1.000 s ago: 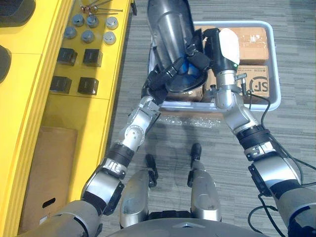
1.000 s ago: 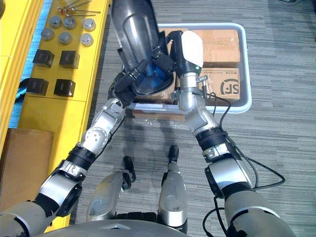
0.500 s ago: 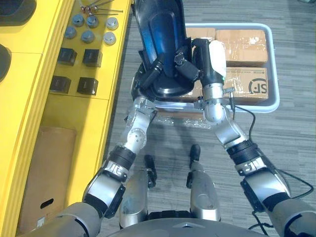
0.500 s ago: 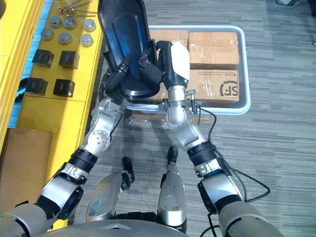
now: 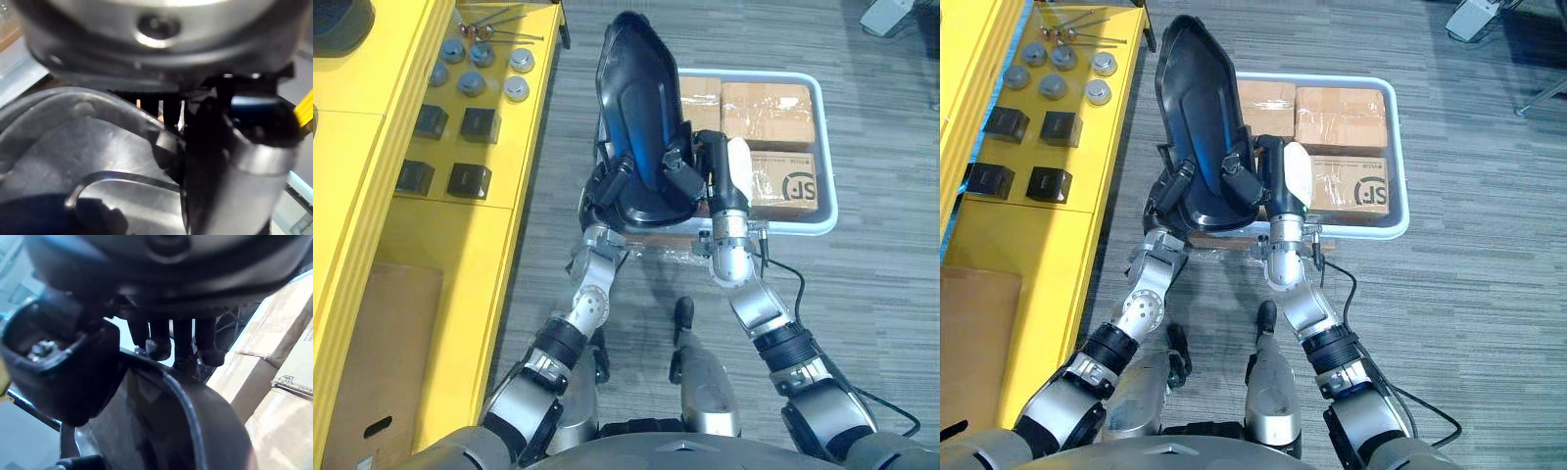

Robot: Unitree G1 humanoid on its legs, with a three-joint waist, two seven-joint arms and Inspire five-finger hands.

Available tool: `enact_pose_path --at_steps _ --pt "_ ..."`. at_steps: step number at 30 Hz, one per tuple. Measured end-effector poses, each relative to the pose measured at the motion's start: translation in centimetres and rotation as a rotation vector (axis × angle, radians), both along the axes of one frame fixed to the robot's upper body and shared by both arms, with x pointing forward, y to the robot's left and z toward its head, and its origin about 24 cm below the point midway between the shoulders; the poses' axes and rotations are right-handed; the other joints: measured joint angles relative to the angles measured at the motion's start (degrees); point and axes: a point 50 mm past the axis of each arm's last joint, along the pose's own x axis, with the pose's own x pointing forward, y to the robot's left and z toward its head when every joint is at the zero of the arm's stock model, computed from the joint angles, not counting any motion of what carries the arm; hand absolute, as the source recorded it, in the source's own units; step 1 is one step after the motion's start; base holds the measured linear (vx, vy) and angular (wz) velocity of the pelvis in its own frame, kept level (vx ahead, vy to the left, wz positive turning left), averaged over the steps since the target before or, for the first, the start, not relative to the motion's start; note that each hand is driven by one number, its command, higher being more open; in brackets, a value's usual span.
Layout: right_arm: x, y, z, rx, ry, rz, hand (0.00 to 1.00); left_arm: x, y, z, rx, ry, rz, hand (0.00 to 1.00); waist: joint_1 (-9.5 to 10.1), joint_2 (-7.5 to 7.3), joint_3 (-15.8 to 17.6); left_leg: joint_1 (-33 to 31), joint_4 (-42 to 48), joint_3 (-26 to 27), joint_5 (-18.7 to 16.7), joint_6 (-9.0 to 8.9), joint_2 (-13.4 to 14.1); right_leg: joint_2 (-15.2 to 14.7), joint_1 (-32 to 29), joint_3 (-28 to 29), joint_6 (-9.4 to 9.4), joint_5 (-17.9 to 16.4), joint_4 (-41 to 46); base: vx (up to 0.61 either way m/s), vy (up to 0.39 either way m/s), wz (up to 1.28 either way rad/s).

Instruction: Walk over and take three plastic housings, then place them on the shelf

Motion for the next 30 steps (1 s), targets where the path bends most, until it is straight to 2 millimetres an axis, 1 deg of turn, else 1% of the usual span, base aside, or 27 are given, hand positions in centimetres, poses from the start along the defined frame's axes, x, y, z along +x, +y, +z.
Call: enact_pose_path --at_steps 3,5,6,7,8,9,11,12,13,15,16,17,18,20,21,23,24,26,28,29,30 --pt "-1.2 0.4 -1.2 0.019 0.019 0.029 1.0 0.0 0.2 0.1 -0.057 0.014 0.062 0.0 0.01 -0.41 -0.2 0.8 -0.5 0.0 0.0 -0.07 0.2 0.2 0.7 0.0 -0.07 -0.3 0.0 0.0 -0.01 0.0" --pt "-2.9 0.7 -2.8 0.068 0.066 0.046 1.0 -0.4 1.2 1.1 -0.111 -0.003 0.151 0.0 0.04 -0.66 -0.4 3.3 -2.4 0.2 0.5 -0.36 0.0 0.4 2.4 -0.4 -0.15 -0.4 -0.2 0.0 0.0 0.0" --pt "-3.4 0.9 -3.1 0.092 0.078 0.054 1.0 -0.6 1.4 1.4 -0.091 -0.02 0.174 0.0 0.07 -0.69 -0.6 4.2 -3.1 0.1 0.7 -0.44 0.0 0.4 3.0 -0.6 -0.15 -0.5 -0.3 0.02 -0.022 0.07" --pt "-4.2 1.2 -3.2 0.153 0.089 0.065 1.0 -1.1 1.7 2.0 -0.026 -0.061 0.208 0.0 0.17 -0.74 -2.1 4.6 -4.3 -0.1 1.1 -0.56 -0.2 0.5 3.4 -1.2 -0.17 -0.5 -0.8 0.01 -0.02 0.1" --pt "-4.5 1.3 -3.1 0.182 0.085 0.066 1.0 -1.3 1.7 2.4 0.012 -0.089 0.22 0.0 0.31 -0.81 -3.1 4.7 -5.0 -0.2 1.3 -0.62 -0.3 0.4 3.4 -1.6 -0.2 -0.6 -1.1 0.03 -0.025 0.1" --pt "-4.6 1.5 -2.4 0.231 0.059 0.077 1.0 -1.6 1.8 3.5 0.07 -0.148 0.242 0.0 0.54 -1.05 -4.2 5.5 -6.1 -0.2 1.8 -0.76 -0.5 0.4 3.7 -1.7 -0.2 -0.9 -1.1 0.03 -0.019 0.08" --pt "-4.8 1.4 -1.3 0.293 0.009 0.09 1.0 -2.0 1.9 5.1 0.179 -0.234 0.288 0.0 0.79 -0.98 -6.4 5.8 -6.8 -0.4 2.1 -0.85 -0.5 0.4 3.7 -2.1 -0.26 -1.0 -1.1 0.02 -0.009 0.05" --pt "-4.9 1.0 -0.3 0.349 -0.032 0.099 1.0 -2.6 2.1 6.2 0.276 -0.303 0.335 0.0 0.83 -0.88 -7.7 6.8 -7.3 -0.4 2.2 -0.87 -0.6 0.5 4.6 -2.2 -0.27 -1.0 -1.2 0.0 0.0 0.0" --pt "-4.9 0.8 0.1 0.367 -0.049 0.099 1.0 -2.8 2.2 6.6 0.317 -0.327 0.351 0.0 0.89 -0.78 -8.0 7.6 -7.6 -0.4 2.2 -0.87 -0.6 0.5 5.2 -2.3 -0.27 -1.1 -1.2 0.0 0.0 0.0" --pt "-5.0 -0.2 1.2 0.414 -0.109 0.071 1.0 -3.4 2.7 7.4 0.487 -0.383 0.413 0.0 0.9 -0.25 -10.7 9.4 -9.0 0.0 2.3 -0.77 -1.0 0.2 6.2 -2.9 -0.25 -1.2 -1.2 -0.01 0.022 -0.06" --pt "-5.1 -0.5 1.5 0.421 -0.128 0.061 1.0 -3.5 2.9 7.5 0.533 -0.397 0.429 0.0 0.9 -0.1 -10.9 9.9 -9.1 0.0 2.3 -0.75 -1.1 0.2 6.6 -3.1 -0.21 -1.2 -1.2 -0.02 0.026 -0.06" --pt "-5.3 -1.0 2.1 0.436 -0.162 0.041 1.0 -3.9 3.5 7.7 0.639 -0.417 0.475 0.0 0.81 0.07 -11.7 10.5 -9.4 0.2 2.2 -0.72 -1.4 -0.1 7.0 -3.1 -0.03 -1.4 -1.2 -0.03 0.021 -0.04" --pt "-5.5 -1.2 2.3 0.443 -0.177 0.03 1.0 -4.1 3.7 7.6 0.681 -0.421 0.494 0.0 0.76 0.06 -12.3 10.5 -9.6 0.3 2.2 -0.71 -1.6 -0.3 7.0 -3.1 0.36 -1.8 -1.2 -0.04 0.014 -0.05" --pt "-6.3 -2.6 2.7 0.469 -0.224 -0.02 1.0 -4.8 5.0 6.9 0.854 -0.401 0.57 0.0 0.79 0.61 -13.6 11.4 -10.2 0.6 2.3 -0.6 -1.8 -0.4 7.3 -3.1 0.37 -2.0 -1.2 -0.03 -0.001 -0.06" --pt "-6.5 -3.0 2.7 0.473 -0.228 -0.031 1.0 -5.0 5.4 6.6 0.893 -0.387 0.591 0.0 0.74 0.76 -13.8 11.5 -10.2 0.7 2.3 -0.62 -1.8 -0.4 7.5 -3.1 0.39 -2.1 -1.2 -0.03 -0.005 -0.04" --pt "-7.6 -5.0 2.5 0.481 -0.241 -0.083 1.0 -5.5 7.0 5.3 1.005 -0.311 0.662 0.0 0.42 1.1 -14.6 11.6 -10.3 0.8 2.3 -0.64 -1.8 -0.4 7.4 -3.1 0.33 -2.2 -1.2 -0.04 -0.011 -0.04" --pt "-7.9 -5.5 2.4 0.493 -0.239 -0.094 1.0 -5.7 7.5 5.0 1.023 -0.289 0.683 0.0 0.32 1.14 -14.6 11.6 -10.3 0.9 2.3 -0.64 -1.8 -0.4 7.4 -3.1 0.33 -2.2 -1.2 -0.05 -0.02 -0.06" --pt "-9.0 -7.6 1.6 0.559 -0.205 -0.124 1.0 -6.5 9.5 3.9 1.067 -0.212 0.758 0.0 0.02 1.3 -15.2 11.8 -10.5 1.4 2.3 -0.73 -1.7 -0.2 7.0 -2.7 0.3 -2.3 -1.2 -0.04 -0.019 -0.12" --pt "-9.7 -8.7 0.5 0.588 -0.154 -0.154 1.0 -7.0 10.6 3.4 1.07 -0.164 0.8 0.0 -0.01 1.34 -15.7 12.2 -11.0 1.9 2.3 -0.83 -1.6 -0.1 7.0 -2.3 0.29 -2.3 -1.2 -0.01 -0.01 -0.16" --pt "-10.3 -9.4 -0.7 0.611 -0.078 -0.182 1.0 -7.5 11.7 2.8 1.056 -0.123 0.826 0.0 -0.01 1.39 -16.3 12.4 -11.1 2.5 2.3 -0.95 -1.5 0.1 6.8 -1.7 0.27 -2.3 -1.2 -0.01 -0.01 -0.2" --pt "-10.5 -9.6 -1.3 0.608 -0.042 -0.195 1.0 -7.8 12.1 2.7 1.039 -0.106 0.835 0.0 -0.08 1.37 -16.6 12.4 -11.1 2.7 2.2 -1.0 -1.4 0.1 6.6 -1.4 0.27 -2.3 -1.2 -0.01 -0.008 -0.19"
